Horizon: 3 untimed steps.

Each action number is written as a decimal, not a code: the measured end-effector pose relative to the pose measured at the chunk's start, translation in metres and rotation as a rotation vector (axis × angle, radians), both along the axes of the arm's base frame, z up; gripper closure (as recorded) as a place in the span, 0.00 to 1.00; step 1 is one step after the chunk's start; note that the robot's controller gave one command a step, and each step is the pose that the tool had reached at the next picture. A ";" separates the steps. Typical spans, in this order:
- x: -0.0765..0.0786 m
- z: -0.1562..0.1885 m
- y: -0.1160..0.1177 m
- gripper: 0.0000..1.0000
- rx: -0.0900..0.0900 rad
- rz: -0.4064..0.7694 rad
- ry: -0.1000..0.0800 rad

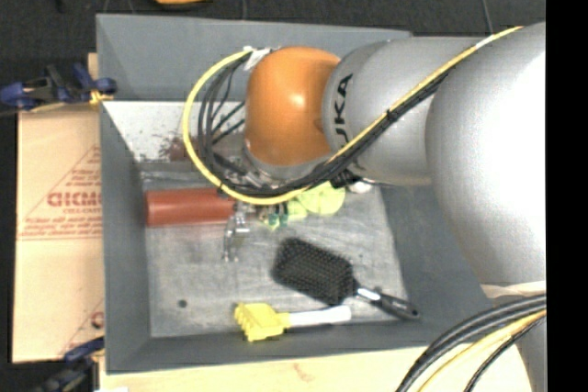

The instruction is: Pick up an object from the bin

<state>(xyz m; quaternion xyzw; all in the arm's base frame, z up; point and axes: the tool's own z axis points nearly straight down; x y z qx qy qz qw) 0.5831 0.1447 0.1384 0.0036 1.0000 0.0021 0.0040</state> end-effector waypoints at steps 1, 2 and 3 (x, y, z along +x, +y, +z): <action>0.066 -0.040 0.011 0.00 0.001 -0.044 -0.015; 0.036 -0.063 0.030 1.00 -0.009 -0.179 -0.008; 0.036 -0.063 0.030 1.00 -0.008 -0.180 -0.008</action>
Offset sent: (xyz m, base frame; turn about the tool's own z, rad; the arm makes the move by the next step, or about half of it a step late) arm 0.0300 0.0377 -0.0684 0.1738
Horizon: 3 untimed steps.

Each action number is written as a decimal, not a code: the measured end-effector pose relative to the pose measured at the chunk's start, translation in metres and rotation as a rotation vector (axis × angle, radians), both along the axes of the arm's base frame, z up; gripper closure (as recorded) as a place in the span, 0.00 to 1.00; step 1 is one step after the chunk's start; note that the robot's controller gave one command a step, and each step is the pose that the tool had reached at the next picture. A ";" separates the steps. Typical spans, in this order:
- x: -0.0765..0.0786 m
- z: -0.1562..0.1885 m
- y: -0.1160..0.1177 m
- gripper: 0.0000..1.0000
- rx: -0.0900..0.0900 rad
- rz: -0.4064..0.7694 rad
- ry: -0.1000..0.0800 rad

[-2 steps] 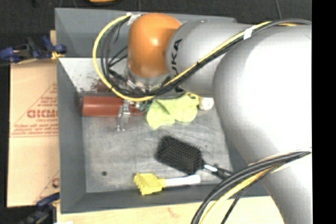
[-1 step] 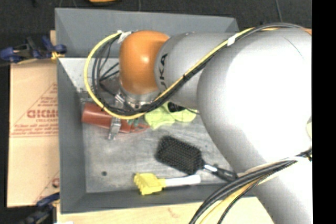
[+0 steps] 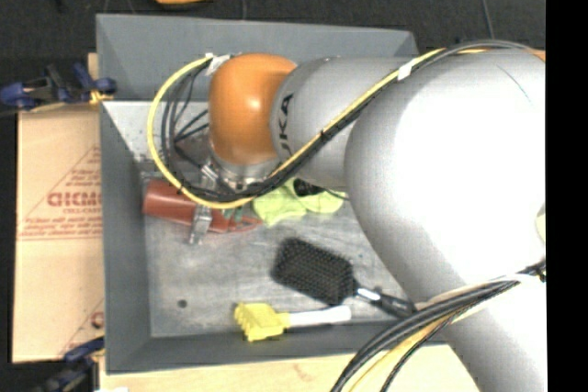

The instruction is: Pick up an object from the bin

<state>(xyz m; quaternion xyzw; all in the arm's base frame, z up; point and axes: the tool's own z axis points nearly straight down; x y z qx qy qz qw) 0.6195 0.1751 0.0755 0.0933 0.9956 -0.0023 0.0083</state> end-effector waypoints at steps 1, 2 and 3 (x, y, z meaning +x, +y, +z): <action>-0.002 0.038 -0.009 1.00 0.005 -0.033 0.021; -0.009 0.106 0.004 1.00 0.005 -0.031 0.016; 0.004 0.145 -0.005 1.00 0.008 -0.052 0.012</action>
Offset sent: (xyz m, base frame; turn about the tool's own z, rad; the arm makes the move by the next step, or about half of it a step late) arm -0.0132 0.0119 0.1150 0.0272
